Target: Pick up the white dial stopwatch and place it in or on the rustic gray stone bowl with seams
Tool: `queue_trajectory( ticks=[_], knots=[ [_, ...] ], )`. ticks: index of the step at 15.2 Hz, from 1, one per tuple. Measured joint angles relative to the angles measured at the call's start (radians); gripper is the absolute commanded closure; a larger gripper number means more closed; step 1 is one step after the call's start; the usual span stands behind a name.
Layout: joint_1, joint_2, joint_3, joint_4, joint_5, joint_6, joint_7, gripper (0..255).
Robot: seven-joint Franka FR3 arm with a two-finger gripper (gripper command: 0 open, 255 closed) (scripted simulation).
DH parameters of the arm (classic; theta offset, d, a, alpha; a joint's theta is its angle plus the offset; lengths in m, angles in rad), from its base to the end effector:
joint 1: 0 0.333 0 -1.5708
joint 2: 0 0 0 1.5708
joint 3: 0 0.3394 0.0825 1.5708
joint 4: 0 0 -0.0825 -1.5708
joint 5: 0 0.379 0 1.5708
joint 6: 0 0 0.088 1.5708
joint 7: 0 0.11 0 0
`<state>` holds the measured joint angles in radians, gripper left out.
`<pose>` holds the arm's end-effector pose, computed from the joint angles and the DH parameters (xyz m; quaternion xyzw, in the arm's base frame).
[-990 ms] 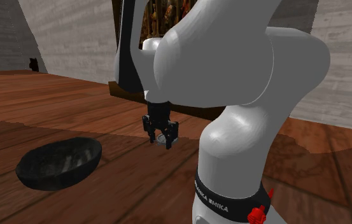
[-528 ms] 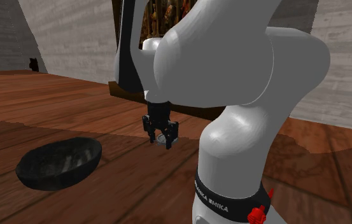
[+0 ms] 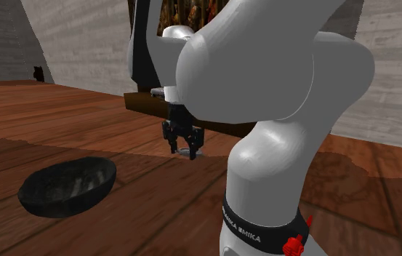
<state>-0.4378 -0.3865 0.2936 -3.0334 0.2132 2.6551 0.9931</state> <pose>0.2825 -0.0595 0.2711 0.7817 -0.6236 0.0036 0.0038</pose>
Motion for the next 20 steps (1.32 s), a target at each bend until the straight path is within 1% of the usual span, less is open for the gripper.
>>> queue_trajectory(
  ticks=[5, 11, 15, 20],
  knots=[
    [0.012, -0.112, -0.012, 0.014, 0.002, -0.125, 0.000, 255],
    [0.012, -0.219, -0.030, 0.044, -0.009, -0.262, -0.005, 255],
    [0.016, -0.281, -0.038, 0.067, -0.013, -0.348, 0.000, 255],
    [0.009, -0.339, -0.054, 0.108, -0.028, -0.445, -0.005, 255]
  ],
)
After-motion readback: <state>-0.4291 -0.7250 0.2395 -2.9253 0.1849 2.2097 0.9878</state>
